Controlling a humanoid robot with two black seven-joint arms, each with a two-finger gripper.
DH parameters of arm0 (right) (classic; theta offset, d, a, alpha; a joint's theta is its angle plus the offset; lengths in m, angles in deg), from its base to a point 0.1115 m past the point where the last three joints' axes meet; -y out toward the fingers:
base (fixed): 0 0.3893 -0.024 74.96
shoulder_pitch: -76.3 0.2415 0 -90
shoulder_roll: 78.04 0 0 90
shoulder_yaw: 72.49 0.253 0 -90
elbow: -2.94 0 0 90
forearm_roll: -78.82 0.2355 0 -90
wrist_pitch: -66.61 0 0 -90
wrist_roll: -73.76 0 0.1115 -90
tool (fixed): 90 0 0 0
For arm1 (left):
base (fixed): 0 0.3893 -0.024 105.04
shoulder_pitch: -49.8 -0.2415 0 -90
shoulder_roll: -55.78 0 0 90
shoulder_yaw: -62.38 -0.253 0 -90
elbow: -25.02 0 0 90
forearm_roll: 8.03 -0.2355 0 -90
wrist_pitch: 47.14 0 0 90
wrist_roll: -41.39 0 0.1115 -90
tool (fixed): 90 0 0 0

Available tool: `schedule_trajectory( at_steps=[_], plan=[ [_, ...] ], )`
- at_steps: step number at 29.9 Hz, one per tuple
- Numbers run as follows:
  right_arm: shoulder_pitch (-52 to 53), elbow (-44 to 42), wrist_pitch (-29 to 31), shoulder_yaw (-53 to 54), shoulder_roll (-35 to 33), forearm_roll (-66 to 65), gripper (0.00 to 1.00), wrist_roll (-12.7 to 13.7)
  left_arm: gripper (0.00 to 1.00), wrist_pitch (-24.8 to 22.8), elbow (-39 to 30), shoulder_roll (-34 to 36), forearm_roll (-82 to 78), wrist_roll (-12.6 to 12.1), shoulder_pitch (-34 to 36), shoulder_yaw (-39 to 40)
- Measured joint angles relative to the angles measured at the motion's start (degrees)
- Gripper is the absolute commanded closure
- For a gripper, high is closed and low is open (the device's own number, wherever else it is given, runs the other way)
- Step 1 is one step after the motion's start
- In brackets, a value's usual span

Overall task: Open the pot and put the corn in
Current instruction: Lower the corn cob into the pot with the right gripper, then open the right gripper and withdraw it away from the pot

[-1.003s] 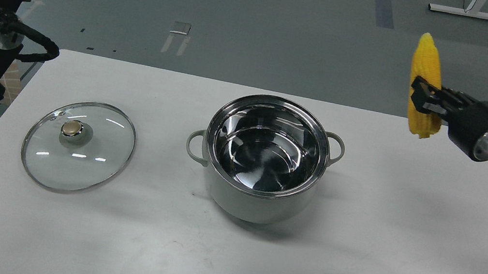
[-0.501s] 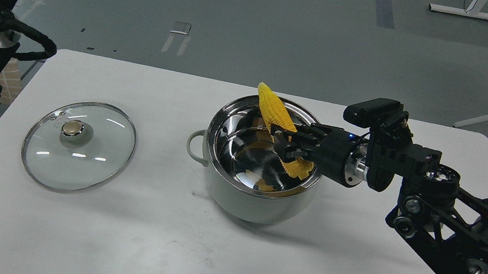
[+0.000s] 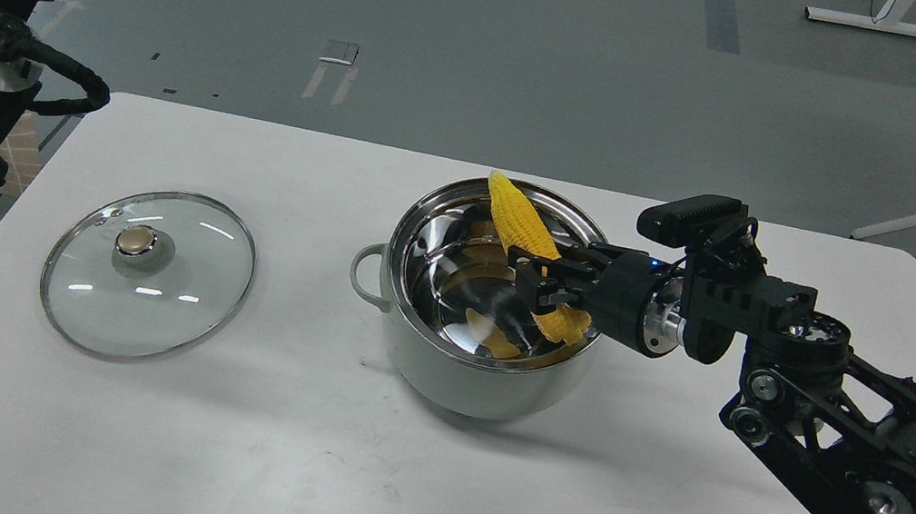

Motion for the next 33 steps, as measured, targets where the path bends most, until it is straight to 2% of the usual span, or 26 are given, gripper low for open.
schedule_trajectory(
  at_steps=[2, 5, 6, 21, 25, 29, 33],
  plan=[
    [0.0, -0.4, 0.0, 0.0, 0.5, 0.0, 0.38, 0.0, 0.03, -0.1, 0.0, 0.0, 0.0, 0.0, 0.0, 0.0],
    [0.2, -0.9, -0.1, 0.0, 1.1, 0.0, 0.13, 0.0, 0.03, -0.2, 0.0, 0.0, 0.0, 0.0, 0.1, 0.0],
    [0.2, -1.1, -0.2, 0.0, 1.3, 0.0, 0.07, 0.0, 0.03, -0.2, 0.0, 0.1, 0.0, 0.0, 0.1, 0.0],
    [1.9, -1.2, -0.7, 2.1, 2.3, 0.3, 0.04, 0.0, 0.03, -0.2, -0.1, 0.3, 0.0, -0.1, 0.2, 0.0],
    [3.7, -1.3, -1.0, 11.5, 3.9, 1.3, 0.0, 0.0, 0.02, 0.0, -0.1, 0.5, 0.0, -0.2, 0.1, -0.1],
    [4.4, -1.9, -0.8, 26.1, 9.3, 4.9, 0.0, -0.1, 0.02, 0.0, -0.1, 0.8, 0.0, -0.1, -0.1, -0.2],
    [7.6, -4.8, -1.0, 36.5, 11.8, 10.7, 0.0, -0.1, 0.02, -0.5, 0.3, 1.0, 0.0, 0.0, -0.5, -0.3]
  ],
)
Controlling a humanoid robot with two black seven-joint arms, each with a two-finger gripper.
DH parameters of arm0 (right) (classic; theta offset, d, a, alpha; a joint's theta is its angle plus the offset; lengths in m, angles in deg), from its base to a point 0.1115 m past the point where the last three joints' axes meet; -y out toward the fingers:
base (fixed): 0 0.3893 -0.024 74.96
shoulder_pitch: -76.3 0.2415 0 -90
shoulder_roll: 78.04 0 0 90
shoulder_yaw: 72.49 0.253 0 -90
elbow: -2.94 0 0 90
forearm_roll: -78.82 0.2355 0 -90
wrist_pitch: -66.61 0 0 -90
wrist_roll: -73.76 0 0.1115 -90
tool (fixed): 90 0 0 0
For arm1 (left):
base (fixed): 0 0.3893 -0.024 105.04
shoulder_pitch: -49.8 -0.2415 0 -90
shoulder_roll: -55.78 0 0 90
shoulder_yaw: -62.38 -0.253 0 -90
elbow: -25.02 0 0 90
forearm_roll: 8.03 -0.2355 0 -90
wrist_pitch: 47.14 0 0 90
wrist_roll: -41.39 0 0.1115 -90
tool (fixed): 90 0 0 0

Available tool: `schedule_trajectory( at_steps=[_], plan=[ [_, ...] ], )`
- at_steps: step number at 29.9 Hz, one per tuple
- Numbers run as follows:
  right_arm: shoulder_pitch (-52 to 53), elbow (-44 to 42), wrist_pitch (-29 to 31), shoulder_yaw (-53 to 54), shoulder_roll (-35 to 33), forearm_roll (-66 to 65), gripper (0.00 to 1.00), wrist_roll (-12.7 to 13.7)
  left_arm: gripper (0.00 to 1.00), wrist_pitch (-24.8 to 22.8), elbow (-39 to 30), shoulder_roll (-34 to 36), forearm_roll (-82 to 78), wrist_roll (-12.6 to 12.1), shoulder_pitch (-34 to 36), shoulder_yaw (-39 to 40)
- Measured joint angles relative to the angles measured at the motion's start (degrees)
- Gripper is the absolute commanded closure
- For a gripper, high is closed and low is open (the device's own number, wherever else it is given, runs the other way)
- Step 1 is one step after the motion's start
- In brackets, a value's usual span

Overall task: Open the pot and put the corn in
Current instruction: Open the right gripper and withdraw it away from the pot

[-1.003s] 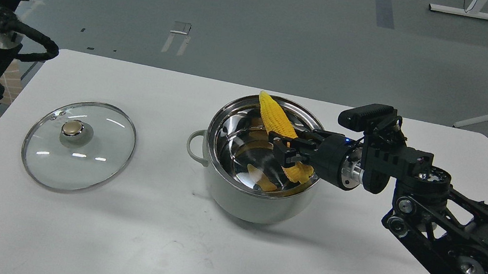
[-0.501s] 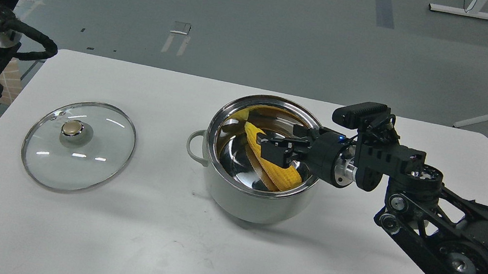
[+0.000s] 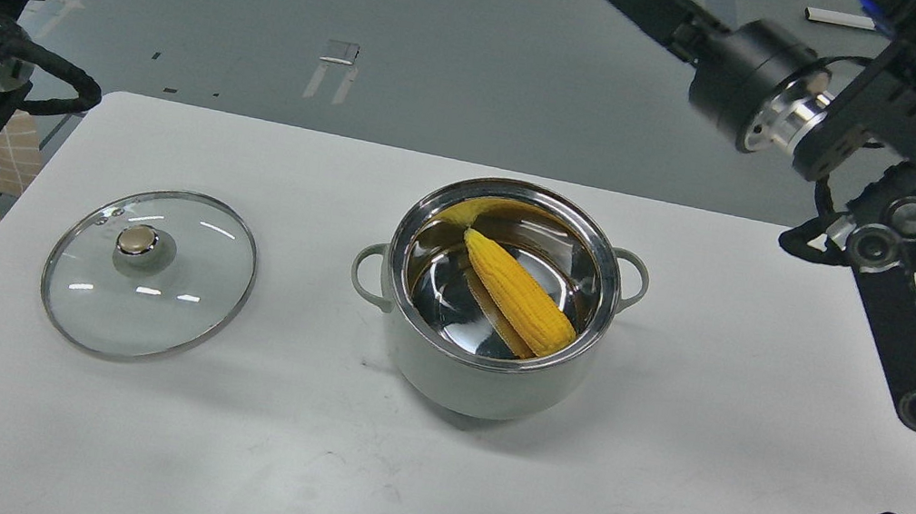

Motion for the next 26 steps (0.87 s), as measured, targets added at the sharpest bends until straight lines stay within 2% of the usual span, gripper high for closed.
schedule_trajectory(
  at_steps=[6, 12, 19, 26],
  plan=[
    [6.0, -10.9, -1.4, 10.6, 0.1, 12.6, 0.0, 0.0, 0.02, -1.0, 0.5, 0.0, 0.1, 0.0, -0.2, 0.1],
    [7.8, -20.9, -5.8, 13.5, -3.3, 28.1, 0.0, 0.0, 0.02, -0.8, 0.5, -0.2, 0.2, -0.3, -0.2, 0.2],
    [5.0, -25.9, -11.3, 15.2, -6.3, 49.3, 0.0, 0.0, 0.02, -0.4, 0.6, -0.5, 0.4, -0.3, -0.4, 0.3],
    [2.4, -26.4, -12.2, 17.2, -6.7, 54.0, 0.0, -0.1, 0.02, -0.1, 0.6, -0.9, 0.6, -0.3, -0.5, 0.3]
  ],
)
